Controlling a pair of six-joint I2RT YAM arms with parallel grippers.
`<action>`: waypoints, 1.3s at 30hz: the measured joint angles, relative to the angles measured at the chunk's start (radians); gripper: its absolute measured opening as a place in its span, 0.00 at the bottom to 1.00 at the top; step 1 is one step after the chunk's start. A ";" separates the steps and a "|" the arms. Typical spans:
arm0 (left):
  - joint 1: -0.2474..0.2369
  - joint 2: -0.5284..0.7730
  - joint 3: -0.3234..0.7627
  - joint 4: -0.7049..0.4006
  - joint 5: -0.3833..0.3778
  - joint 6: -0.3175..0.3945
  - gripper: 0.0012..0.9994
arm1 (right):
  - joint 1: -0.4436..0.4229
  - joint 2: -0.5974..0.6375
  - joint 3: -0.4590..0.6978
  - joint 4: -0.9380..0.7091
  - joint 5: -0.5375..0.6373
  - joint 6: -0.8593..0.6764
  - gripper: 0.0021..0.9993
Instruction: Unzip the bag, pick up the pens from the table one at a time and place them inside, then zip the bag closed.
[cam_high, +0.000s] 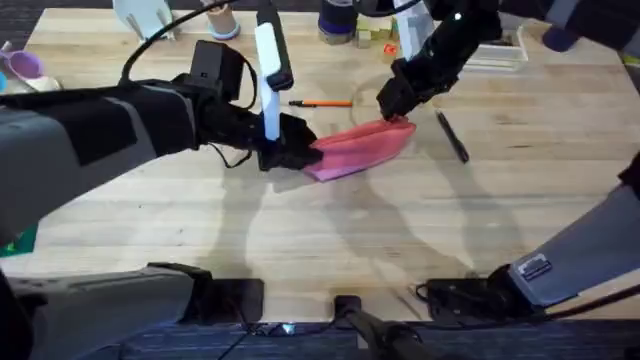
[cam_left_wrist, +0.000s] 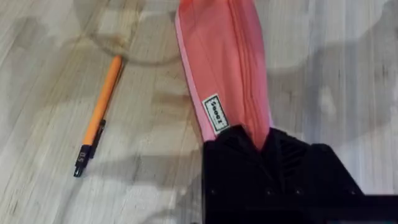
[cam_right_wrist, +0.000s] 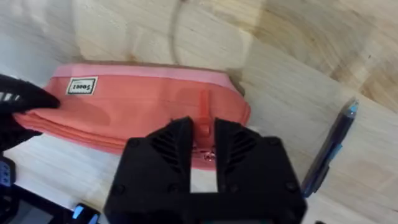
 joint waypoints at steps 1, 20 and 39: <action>0.000 0.000 0.000 0.000 0.000 0.000 0.04 | 0.000 0.000 0.000 -0.002 0.000 -0.001 0.17; 0.000 0.000 0.000 0.000 0.000 0.000 0.04 | 0.000 0.000 0.000 -0.002 -0.038 -0.001 0.03; 0.000 0.000 0.000 0.000 0.000 0.000 0.04 | 0.028 0.000 0.000 -0.003 -0.201 -0.004 0.03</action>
